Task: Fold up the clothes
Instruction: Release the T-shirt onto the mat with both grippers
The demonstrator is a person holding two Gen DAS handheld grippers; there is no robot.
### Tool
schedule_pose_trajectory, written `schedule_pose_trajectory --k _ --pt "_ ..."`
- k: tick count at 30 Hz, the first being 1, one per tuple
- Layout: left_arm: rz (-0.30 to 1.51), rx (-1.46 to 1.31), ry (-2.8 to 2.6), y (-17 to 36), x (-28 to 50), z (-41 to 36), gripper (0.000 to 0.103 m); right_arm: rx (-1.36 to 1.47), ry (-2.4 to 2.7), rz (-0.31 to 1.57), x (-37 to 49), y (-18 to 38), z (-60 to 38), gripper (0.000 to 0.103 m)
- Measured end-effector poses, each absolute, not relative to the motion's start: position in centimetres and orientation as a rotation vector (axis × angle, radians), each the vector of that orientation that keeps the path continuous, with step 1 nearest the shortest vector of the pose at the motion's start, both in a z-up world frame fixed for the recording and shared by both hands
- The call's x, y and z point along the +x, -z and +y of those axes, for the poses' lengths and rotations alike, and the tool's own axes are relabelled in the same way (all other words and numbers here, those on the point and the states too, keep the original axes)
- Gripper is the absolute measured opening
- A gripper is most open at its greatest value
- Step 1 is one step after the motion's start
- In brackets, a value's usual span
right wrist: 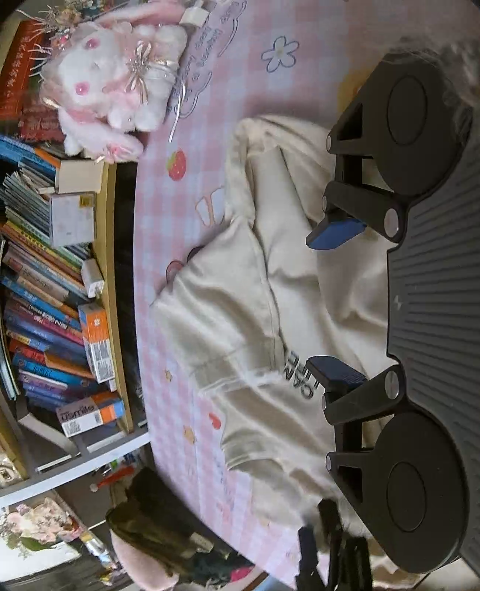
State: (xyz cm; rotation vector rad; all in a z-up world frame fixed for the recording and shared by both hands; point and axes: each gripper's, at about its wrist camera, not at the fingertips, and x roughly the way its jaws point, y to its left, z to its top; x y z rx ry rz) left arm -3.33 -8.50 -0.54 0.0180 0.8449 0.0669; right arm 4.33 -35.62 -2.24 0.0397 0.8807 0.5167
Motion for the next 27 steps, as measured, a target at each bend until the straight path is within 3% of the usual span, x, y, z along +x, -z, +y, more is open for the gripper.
schedule_pose_trajectory --k 16,27 --pt "0.850 0.047 -0.070 0.3 -3.3 -8.0 0.070 -0.250 -0.547 0.882 0.8 4.7 -33.8 0.058" --pt "0.839 0.037 -0.115 0.3 -3.3 -7.0 0.071 -0.272 -0.550 0.961 -0.5 4.1 -36.4 0.052"
